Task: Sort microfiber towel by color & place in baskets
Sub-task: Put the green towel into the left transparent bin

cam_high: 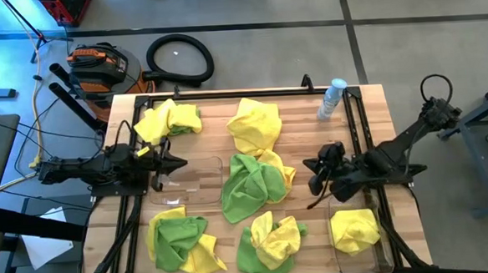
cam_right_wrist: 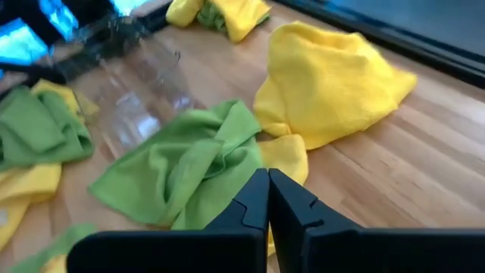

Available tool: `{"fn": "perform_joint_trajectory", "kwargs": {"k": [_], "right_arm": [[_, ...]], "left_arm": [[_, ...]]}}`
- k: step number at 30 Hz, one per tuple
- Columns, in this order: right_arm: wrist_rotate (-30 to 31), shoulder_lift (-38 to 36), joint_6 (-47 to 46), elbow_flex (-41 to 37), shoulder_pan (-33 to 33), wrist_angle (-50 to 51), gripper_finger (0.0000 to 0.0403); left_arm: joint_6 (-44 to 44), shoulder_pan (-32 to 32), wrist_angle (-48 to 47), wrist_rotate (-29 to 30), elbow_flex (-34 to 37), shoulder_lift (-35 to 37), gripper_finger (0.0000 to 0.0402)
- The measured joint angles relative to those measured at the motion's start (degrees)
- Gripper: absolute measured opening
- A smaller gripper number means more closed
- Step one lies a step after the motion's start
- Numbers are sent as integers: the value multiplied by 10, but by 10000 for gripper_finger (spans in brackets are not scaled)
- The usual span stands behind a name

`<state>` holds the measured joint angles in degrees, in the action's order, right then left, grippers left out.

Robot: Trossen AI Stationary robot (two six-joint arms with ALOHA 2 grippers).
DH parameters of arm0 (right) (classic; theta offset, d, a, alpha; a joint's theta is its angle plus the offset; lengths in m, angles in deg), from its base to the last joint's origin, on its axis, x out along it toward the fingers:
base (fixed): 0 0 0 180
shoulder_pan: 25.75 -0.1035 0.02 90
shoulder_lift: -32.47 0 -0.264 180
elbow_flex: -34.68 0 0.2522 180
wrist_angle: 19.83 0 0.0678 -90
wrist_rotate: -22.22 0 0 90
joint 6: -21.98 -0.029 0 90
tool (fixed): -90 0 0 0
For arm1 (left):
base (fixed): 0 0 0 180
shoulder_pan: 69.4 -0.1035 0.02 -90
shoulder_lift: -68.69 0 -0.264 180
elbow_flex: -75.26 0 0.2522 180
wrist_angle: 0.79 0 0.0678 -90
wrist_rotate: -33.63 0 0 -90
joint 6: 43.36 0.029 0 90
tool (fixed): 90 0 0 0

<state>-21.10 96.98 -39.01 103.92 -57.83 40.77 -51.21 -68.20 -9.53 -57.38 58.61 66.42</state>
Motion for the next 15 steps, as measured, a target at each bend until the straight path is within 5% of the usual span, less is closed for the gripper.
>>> {"fn": "perform_joint_trajectory", "kwargs": {"k": [6, 15], "right_arm": [[-102, 0, 157, 0, 78, -88, 0], [-242, 0, 375, 0, 170, -205, 0]], "left_arm": [[59, 40, -58, 63, -103, -83, 0], [81, 129, -151, 179, -318, -351, 0]]}}
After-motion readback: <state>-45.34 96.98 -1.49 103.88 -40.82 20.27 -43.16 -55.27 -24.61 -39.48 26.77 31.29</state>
